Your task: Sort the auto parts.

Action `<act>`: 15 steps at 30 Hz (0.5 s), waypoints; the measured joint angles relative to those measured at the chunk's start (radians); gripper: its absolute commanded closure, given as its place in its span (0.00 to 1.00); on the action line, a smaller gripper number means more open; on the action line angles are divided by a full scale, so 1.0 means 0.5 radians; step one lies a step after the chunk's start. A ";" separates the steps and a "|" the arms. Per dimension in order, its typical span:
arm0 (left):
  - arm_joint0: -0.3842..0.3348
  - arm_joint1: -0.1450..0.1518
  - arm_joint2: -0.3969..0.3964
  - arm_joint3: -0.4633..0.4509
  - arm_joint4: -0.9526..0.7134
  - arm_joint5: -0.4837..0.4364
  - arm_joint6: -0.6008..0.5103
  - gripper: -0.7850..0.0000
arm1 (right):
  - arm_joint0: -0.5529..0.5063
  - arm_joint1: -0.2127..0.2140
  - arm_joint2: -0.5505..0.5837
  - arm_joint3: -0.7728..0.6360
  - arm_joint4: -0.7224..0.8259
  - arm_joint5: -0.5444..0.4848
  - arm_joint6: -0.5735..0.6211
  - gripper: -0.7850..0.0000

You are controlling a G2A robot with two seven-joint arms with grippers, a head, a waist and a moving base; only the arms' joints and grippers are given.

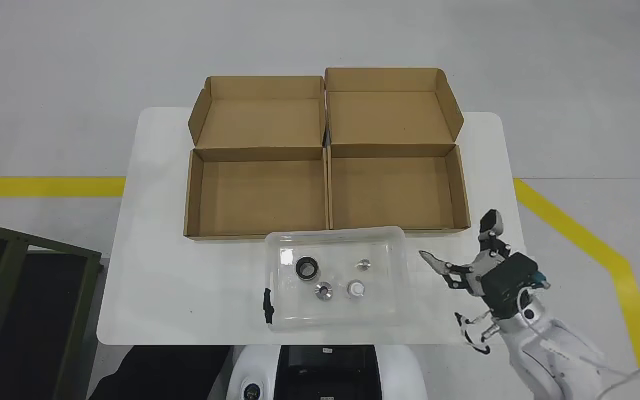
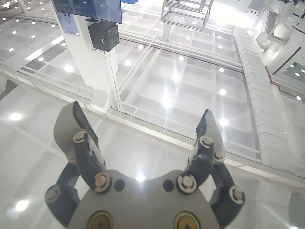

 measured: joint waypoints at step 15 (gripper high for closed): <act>0.000 0.000 0.000 0.000 0.000 0.000 0.000 0.00 | 0.344 0.051 -0.391 -0.007 -0.044 -0.746 0.483 0.00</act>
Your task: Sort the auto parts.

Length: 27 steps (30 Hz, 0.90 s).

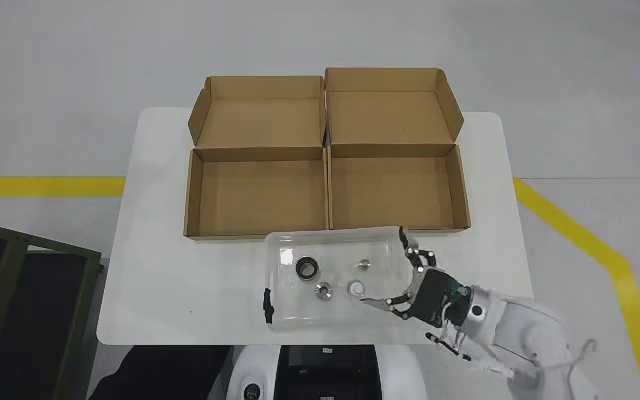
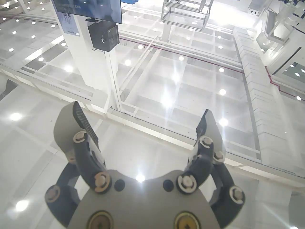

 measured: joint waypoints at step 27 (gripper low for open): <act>0.000 0.000 0.000 0.000 0.000 0.000 0.000 0.00 | 0.253 0.051 -0.339 0.205 0.014 -0.097 0.644 0.37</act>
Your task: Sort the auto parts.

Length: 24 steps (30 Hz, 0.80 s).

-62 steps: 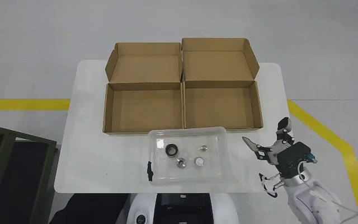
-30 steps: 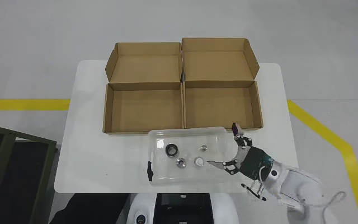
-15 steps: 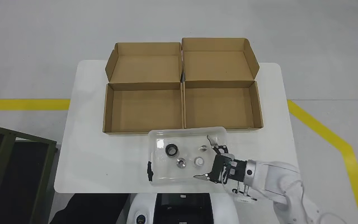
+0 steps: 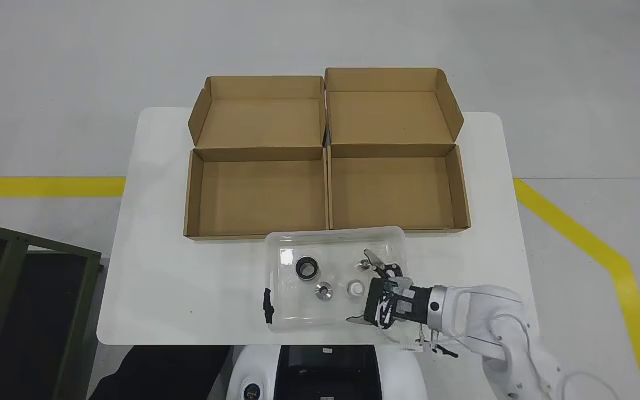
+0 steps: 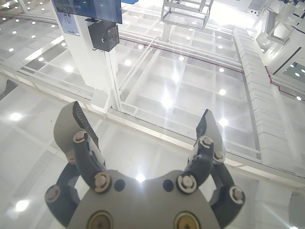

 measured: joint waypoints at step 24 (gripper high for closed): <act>0.000 0.000 0.000 0.000 0.000 0.000 0.000 0.00 | 0.091 0.039 -0.115 0.093 0.049 0.092 0.170 0.76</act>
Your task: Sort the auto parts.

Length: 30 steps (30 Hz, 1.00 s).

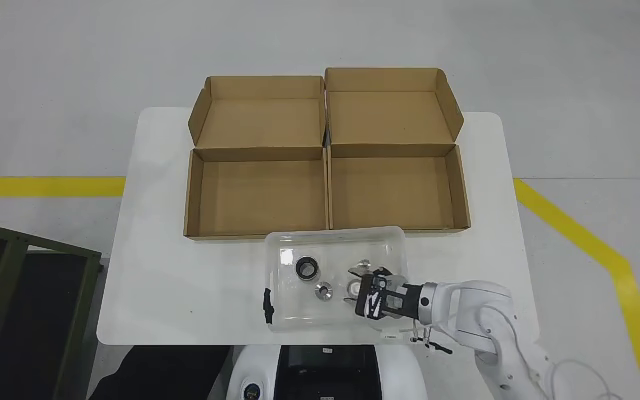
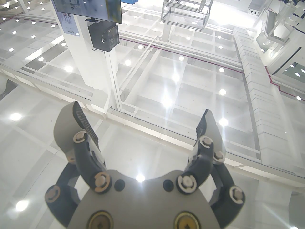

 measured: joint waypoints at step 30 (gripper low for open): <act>0.000 0.000 0.000 0.000 0.000 0.000 0.000 0.00 | 0.106 0.031 0.072 -0.307 0.447 0.157 -0.518 1.00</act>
